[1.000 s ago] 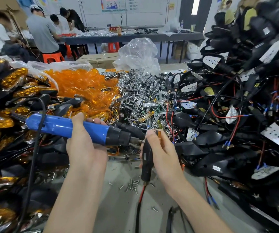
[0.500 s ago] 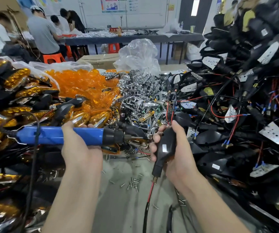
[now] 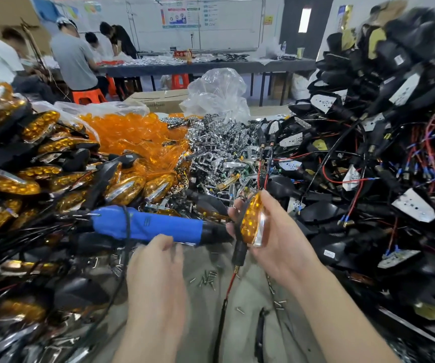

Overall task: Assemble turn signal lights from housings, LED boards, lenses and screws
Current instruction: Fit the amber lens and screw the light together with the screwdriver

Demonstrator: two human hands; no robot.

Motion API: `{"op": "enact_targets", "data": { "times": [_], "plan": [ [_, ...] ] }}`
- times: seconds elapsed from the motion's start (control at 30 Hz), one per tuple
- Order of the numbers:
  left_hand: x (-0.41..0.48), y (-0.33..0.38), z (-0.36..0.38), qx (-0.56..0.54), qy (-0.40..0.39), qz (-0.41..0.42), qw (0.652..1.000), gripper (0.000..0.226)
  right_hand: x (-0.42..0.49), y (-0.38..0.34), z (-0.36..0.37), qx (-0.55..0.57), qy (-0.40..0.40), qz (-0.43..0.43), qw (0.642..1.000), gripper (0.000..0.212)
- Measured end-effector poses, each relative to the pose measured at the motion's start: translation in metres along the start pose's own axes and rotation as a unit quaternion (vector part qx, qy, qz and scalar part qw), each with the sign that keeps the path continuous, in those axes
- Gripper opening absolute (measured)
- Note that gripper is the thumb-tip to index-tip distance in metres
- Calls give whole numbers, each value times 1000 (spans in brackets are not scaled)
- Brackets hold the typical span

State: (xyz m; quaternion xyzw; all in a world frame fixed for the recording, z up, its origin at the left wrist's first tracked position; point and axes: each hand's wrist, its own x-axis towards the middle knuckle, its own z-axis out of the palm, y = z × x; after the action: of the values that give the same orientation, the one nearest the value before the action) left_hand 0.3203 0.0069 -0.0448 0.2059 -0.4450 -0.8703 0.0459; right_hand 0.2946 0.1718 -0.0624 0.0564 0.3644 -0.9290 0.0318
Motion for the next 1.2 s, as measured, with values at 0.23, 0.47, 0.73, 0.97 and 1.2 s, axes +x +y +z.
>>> {"op": "enact_targets", "data": {
  "times": [0.23, 0.47, 0.73, 0.97, 1.2],
  "plan": [
    [-9, -8, -14, 104, -50, -8, 993, 12, -2, 3, -6, 18, -16, -7, 1000, 29],
    [-13, 0, -23, 162, -75, -10, 984, 19, -3, 9, 1, 45, -72, -31, 996, 55],
    [-29, 9, -20, 274, -205, 57, 938, 21, -11, 14, 26, 11, -67, -35, 997, 51],
    [-26, 48, -11, 304, -268, 87, 910, 44, -14, 9, 82, -89, -34, -49, 994, 65],
    [4, 129, -12, 324, -209, 83, 919, 48, 6, 20, 175, -157, -79, -71, 982, 50]
  ]
}}
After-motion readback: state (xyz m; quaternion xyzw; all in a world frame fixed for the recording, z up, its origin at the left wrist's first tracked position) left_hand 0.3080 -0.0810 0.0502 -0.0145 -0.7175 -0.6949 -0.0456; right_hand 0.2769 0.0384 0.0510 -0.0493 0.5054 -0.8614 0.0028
